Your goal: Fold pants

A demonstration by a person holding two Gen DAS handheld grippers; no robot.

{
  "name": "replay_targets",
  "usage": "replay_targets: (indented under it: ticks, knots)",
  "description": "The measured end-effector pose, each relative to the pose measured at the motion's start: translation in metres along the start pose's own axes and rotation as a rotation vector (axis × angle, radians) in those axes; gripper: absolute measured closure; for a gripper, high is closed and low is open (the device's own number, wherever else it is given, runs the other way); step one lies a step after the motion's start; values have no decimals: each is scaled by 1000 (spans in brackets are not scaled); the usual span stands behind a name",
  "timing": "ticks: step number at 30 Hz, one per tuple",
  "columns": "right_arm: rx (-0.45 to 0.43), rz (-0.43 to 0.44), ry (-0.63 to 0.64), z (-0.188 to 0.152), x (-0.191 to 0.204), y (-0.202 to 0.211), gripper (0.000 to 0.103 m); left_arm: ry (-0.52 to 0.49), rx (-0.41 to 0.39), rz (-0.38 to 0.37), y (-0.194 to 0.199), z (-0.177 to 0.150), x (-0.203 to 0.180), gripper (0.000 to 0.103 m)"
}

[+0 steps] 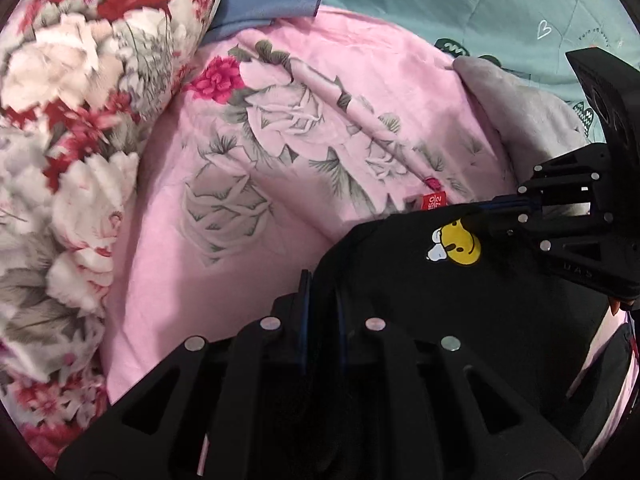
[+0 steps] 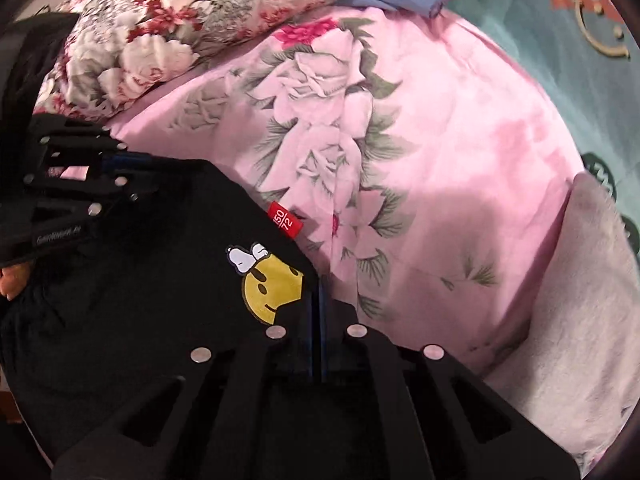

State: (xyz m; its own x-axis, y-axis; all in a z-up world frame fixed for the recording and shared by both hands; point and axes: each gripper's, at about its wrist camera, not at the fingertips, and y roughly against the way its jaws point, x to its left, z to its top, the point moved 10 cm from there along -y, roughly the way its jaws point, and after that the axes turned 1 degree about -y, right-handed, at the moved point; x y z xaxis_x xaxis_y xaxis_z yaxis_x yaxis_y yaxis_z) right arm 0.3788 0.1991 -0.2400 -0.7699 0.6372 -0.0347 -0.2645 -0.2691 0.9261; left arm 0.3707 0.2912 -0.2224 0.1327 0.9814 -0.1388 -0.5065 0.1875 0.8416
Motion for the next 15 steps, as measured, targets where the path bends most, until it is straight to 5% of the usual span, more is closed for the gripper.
replay_targets:
  ticks: [8,15]
  knots:
    - [-136,20,9,2,22,87,101,-52,-151,24,96,-3,-26,97]
    - [-209,54,11,-42,95,168,101,-149,-228,52,182,-78,-62,97]
